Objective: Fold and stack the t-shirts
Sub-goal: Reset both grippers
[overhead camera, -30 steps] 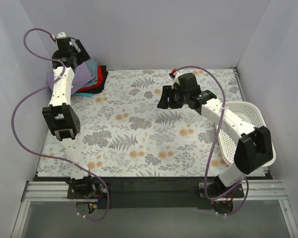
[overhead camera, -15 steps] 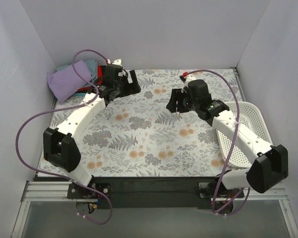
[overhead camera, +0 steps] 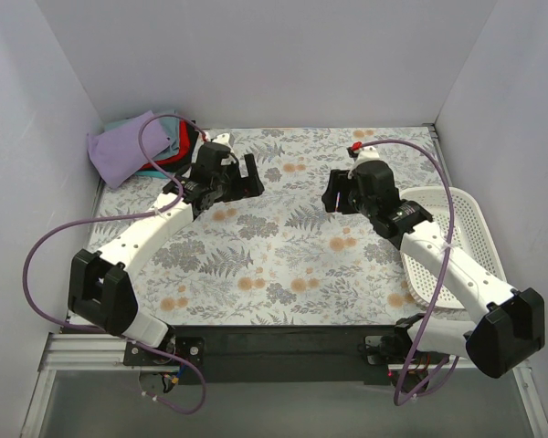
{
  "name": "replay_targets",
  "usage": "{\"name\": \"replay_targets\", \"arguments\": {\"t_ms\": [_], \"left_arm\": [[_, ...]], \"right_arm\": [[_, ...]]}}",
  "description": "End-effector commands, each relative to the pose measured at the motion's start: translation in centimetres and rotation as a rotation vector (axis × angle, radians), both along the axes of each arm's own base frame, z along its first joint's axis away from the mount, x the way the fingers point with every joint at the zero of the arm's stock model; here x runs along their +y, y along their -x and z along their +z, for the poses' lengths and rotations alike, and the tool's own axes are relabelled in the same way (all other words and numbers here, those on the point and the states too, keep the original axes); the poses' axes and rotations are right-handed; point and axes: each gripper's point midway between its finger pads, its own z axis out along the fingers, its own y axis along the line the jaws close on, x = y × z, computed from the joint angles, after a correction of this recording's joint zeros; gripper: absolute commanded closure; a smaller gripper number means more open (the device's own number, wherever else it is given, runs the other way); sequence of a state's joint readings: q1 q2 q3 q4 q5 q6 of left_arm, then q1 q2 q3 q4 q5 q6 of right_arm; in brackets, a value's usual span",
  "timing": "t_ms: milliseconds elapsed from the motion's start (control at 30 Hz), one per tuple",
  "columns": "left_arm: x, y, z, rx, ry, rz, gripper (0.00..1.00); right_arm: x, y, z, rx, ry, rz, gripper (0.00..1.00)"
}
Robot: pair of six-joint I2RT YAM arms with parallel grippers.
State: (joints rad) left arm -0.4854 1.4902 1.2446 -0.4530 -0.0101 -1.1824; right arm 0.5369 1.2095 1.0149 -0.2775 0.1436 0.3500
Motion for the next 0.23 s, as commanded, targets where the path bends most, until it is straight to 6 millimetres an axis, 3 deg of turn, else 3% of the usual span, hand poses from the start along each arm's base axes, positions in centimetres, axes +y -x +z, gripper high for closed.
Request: {"name": "replay_targets", "arguments": {"t_ms": [0, 200], "left_arm": [[0.02, -0.27, 3.57, -0.091, 0.018, -0.025, 0.09], [0.26, -0.49, 3.79, -0.103, -0.002, -0.024, 0.09]], "right_arm": [[-0.28, -1.24, 1.55, -0.072, -0.005, -0.034, 0.33], [-0.29, -1.83, 2.50, -0.103, -0.019, -0.053, 0.31]]}}
